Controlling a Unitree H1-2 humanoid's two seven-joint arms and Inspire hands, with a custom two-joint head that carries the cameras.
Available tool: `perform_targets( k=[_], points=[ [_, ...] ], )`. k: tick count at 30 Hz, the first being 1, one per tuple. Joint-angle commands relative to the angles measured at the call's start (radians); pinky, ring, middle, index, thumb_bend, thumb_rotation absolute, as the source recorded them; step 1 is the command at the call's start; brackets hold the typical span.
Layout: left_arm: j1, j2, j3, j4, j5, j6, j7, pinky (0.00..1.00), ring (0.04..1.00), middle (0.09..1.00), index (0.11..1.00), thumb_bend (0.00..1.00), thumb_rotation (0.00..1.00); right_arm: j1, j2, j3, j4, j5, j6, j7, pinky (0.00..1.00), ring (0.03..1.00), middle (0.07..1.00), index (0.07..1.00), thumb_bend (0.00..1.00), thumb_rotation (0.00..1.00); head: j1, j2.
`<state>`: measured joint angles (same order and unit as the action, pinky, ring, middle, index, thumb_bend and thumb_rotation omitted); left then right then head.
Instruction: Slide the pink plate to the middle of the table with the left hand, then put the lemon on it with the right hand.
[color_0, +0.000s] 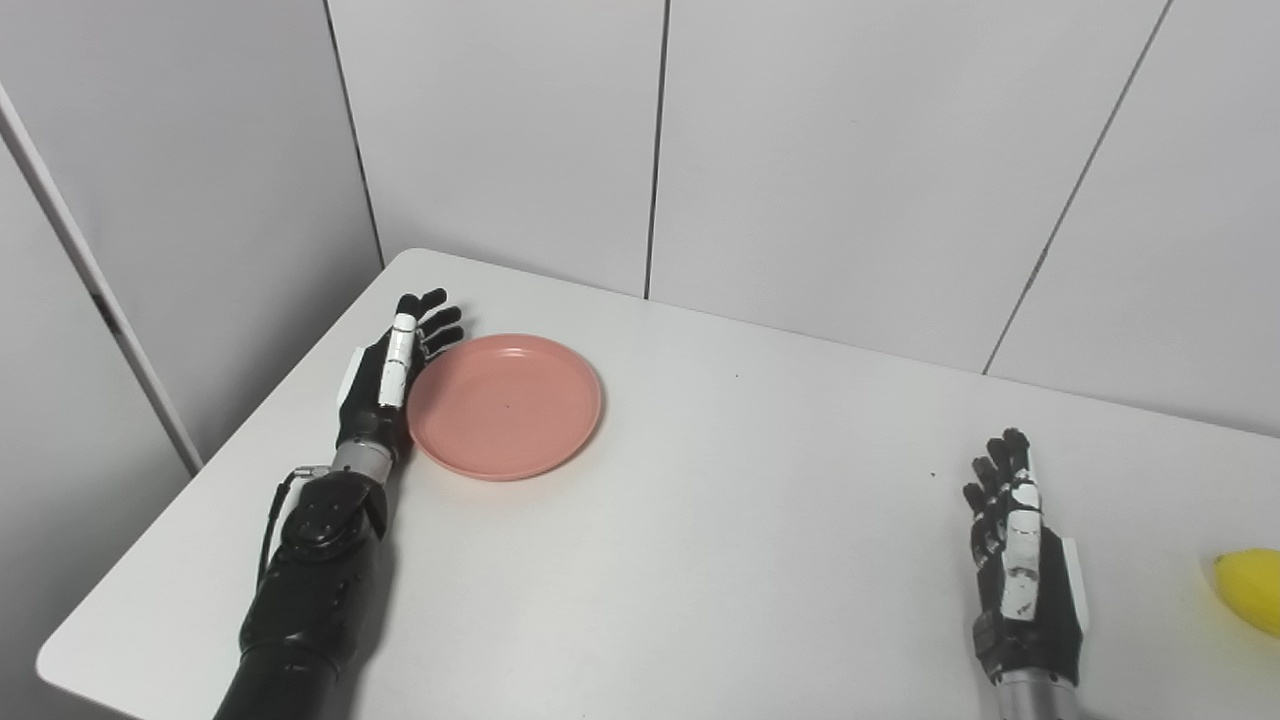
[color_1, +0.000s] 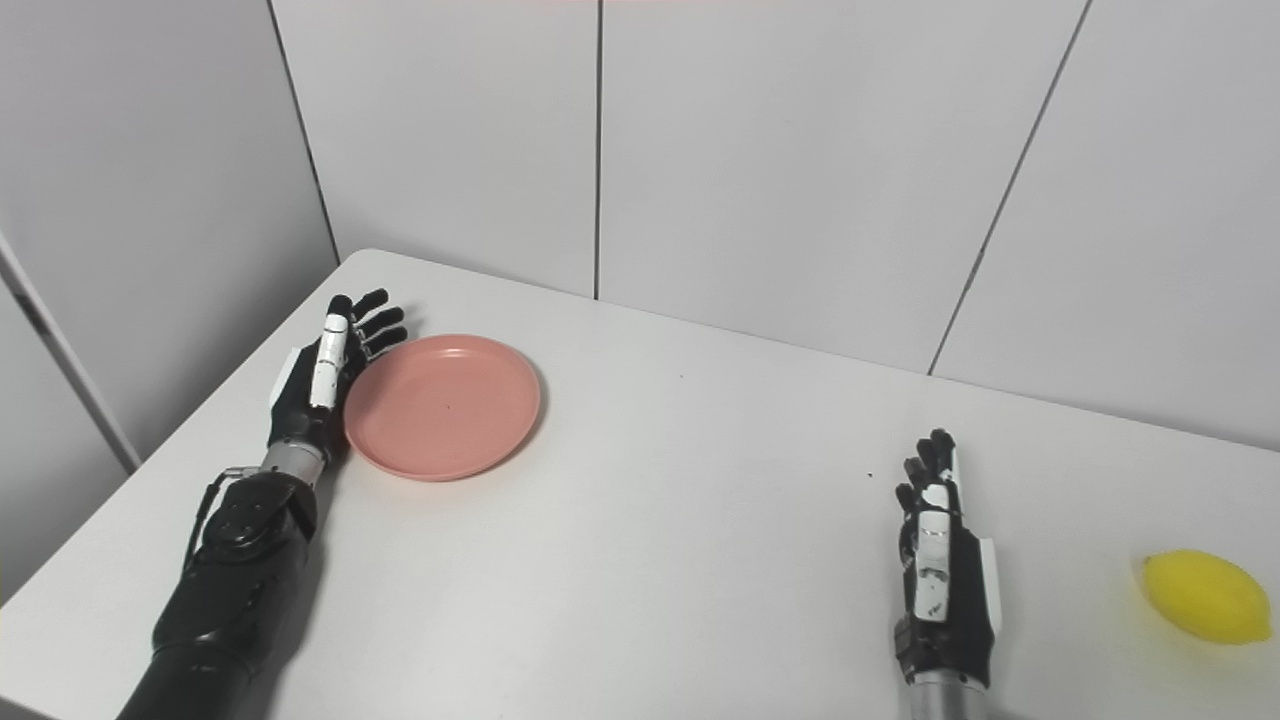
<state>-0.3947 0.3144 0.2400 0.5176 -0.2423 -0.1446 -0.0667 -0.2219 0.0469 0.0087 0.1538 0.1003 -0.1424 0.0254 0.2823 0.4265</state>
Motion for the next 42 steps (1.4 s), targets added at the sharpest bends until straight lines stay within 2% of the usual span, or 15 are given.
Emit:
perform_targets(
  k=[1,13,17,25,42],
  points=[
    [-0.017,-0.019,-0.025,-0.026,-0.003,0.018,-0.035,0.80,0.819,0.826,0.822,0.60,1.00,-0.002,0.009,-0.004,0.013,0.007,-0.054,0.006,1.00,1.000,1.000,1.000,0.74,1.00,-0.001,0.001],
    [-0.019,-0.067,-0.084,-0.087,0.031,0.054,-0.025,0.83,0.844,0.842,0.829,0.64,1.00,0.000,0.011,-0.006,0.012,-0.011,-0.059,-0.006,1.00,1.000,1.000,0.992,0.73,1.00,-0.018,0.003],
    [-0.026,-0.086,-0.106,-0.089,0.039,0.056,-0.034,0.83,0.840,0.841,0.826,0.62,1.00,0.002,0.010,-0.005,0.005,-0.002,-0.045,0.002,1.00,1.000,1.000,0.999,0.73,1.00,-0.022,0.004],
    [-0.031,-0.110,-0.149,-0.085,0.029,0.064,-0.059,0.83,0.844,0.844,0.832,0.61,1.00,-0.002,0.012,-0.001,0.012,-0.013,-0.051,-0.001,1.00,1.000,1.000,0.999,0.76,1.00,-0.065,0.015],
    [-0.025,-0.147,-0.220,-0.144,0.037,0.122,-0.080,0.84,0.853,0.853,0.844,0.61,1.00,0.005,0.035,0.018,-0.035,-0.048,0.012,-0.017,1.00,1.000,1.000,1.000,0.77,1.00,-0.170,0.062]
  ],
)
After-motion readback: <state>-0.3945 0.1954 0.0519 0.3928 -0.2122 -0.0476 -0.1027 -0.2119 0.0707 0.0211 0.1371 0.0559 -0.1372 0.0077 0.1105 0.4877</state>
